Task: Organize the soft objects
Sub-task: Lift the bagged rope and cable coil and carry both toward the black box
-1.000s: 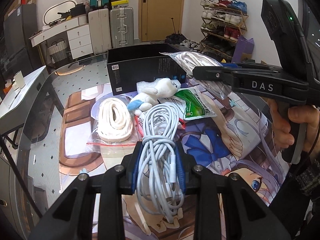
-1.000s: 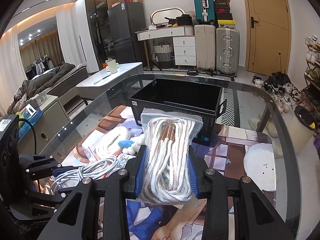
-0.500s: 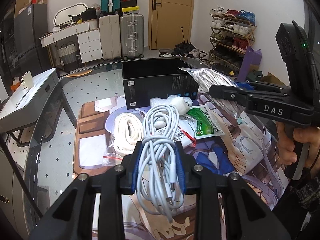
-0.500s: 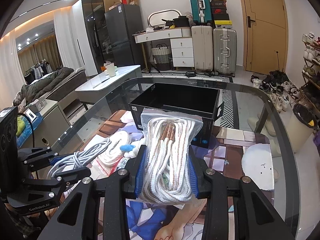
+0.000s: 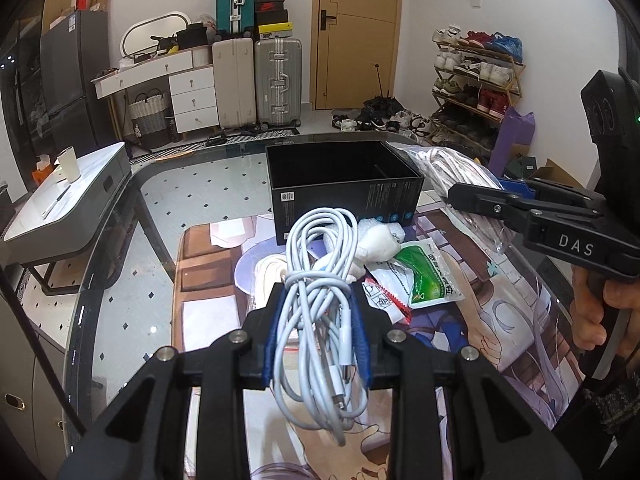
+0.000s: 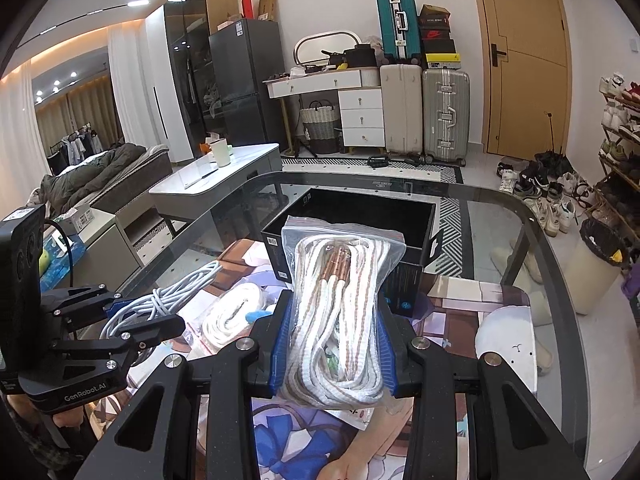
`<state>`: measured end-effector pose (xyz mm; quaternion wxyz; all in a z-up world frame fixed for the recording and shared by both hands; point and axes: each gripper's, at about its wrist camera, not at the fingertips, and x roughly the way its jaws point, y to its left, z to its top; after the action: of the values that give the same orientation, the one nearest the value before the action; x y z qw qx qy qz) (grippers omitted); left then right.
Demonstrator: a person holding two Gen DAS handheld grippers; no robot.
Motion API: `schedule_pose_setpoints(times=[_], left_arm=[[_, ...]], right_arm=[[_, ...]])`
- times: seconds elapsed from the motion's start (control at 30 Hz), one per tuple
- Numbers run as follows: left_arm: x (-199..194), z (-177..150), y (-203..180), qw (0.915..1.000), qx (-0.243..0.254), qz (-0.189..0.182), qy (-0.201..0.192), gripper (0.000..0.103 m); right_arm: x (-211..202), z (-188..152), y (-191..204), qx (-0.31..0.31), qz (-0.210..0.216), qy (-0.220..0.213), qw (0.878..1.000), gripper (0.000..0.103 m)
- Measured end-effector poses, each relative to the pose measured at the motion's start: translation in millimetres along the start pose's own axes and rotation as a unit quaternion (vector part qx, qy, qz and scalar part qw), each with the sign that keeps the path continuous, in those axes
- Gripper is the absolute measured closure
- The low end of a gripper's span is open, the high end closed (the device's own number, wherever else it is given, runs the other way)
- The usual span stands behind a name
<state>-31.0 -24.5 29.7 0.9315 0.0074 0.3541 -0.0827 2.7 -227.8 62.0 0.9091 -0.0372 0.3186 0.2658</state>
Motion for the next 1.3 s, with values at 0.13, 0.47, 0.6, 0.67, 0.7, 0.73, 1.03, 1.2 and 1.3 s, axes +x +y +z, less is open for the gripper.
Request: schedule_pose_setpoints(times=[0.13,0.47,0.6,0.67,0.7,0.73,1.03,1.2,1.3], left_arm=[[0.5,6.7,2.2,1.0,-0.004,0.002,-0.004,0.075],[4.2,21.8,6.6,1.0,0.0,0.005,-0.008,0.075],[5.0,29.9,6.5,0.9999,0.001,0.007,-0.01,0.075],[5.1,33.5,7.0,0.9999,0.001,0.009,-0.013,0.075],[5.3,35.2,7.3,0.9999,0.0,0.009,-0.014,0.075],[6.0,37.7,7.2,0.9999,0.0,0.01,-0.014,0.075],[10.2,54.1,7.5,0.9998,0.003,0.014,-0.017,0.075],[11.7,66.1,7.7,0.9996,0.007,0.016,-0.021,0.075],[13.4,71.8,5.8,0.9995,0.011,0.017,-0.022,0.075]], right_arm=[[0.7,4.5,0.5,0.0,-0.003,-0.003,1.0,0.066],[2.5,18.0,-4.8,0.0,-0.006,-0.004,1.0,0.066],[3.3,25.9,-4.3,-0.002,-0.002,-0.003,1.0,0.066],[3.1,29.3,-4.4,-0.005,-0.001,-0.005,1.0,0.066],[2.6,31.3,-4.5,-0.004,0.0,-0.007,1.0,0.066],[1.8,33.2,-4.3,-0.003,0.0,-0.01,1.0,0.066],[2.9,49.2,-12.3,0.001,0.001,-0.017,1.0,0.066],[3.8,57.7,-16.5,0.004,0.001,-0.021,1.0,0.066],[4.1,60.2,-16.9,0.003,0.001,-0.021,1.0,0.066]])
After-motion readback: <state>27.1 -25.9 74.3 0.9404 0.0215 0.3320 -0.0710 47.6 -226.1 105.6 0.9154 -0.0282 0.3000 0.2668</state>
